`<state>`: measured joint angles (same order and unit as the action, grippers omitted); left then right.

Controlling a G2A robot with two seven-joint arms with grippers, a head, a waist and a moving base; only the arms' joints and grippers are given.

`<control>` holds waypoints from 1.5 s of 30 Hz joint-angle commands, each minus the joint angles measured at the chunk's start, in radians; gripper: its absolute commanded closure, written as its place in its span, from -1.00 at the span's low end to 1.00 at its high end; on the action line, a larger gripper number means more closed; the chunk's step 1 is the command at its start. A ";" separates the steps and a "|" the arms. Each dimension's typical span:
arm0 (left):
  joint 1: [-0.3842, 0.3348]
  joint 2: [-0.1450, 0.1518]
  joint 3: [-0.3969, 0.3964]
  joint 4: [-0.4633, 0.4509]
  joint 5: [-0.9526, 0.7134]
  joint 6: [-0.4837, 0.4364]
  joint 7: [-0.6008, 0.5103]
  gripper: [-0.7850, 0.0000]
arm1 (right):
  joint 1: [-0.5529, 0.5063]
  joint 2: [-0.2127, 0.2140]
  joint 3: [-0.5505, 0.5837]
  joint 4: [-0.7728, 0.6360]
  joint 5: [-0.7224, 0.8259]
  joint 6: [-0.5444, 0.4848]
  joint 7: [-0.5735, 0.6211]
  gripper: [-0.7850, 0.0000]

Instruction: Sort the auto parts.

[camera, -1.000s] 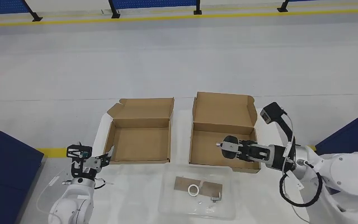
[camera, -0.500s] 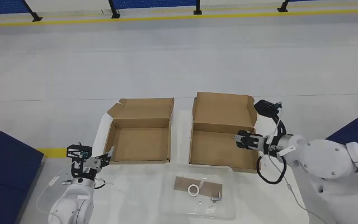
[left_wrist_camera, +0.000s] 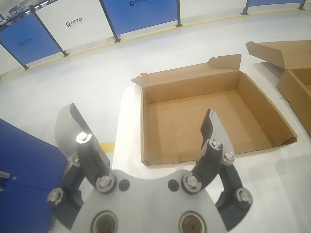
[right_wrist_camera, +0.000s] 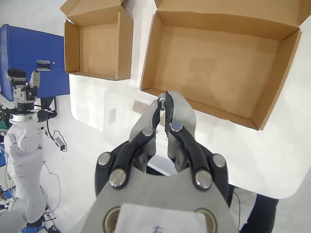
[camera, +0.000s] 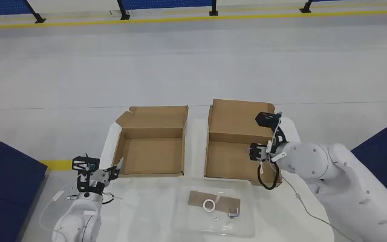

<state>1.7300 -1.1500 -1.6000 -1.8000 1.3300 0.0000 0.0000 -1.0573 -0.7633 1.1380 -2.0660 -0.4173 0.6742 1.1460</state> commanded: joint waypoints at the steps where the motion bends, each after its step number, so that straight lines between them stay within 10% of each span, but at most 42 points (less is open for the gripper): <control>1: 0.000 0.000 0.000 0.000 0.000 0.000 0.000 -1.00 | 0.000 0.000 0.000 0.000 0.000 0.000 0.000 1.00; 15: 0.000 0.000 0.000 0.000 0.000 0.000 0.000 -1.00 | 0.091 -0.018 -0.101 0.185 -0.118 -0.030 0.030 1.00; 30: 0.000 0.000 0.000 0.000 0.000 0.000 0.000 -1.00 | 0.358 -0.134 -0.376 0.596 -0.165 -0.110 0.052 1.00; 45: 0.000 0.000 0.000 0.000 0.000 0.000 0.000 -1.00 | 0.344 -0.144 -0.383 0.665 -0.147 -0.140 0.023 1.00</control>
<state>1.7300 -1.1500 -1.6000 -1.8000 1.3300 0.0000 0.0000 -0.7138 -0.9039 0.7605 -1.4230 -0.5650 0.5367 1.1696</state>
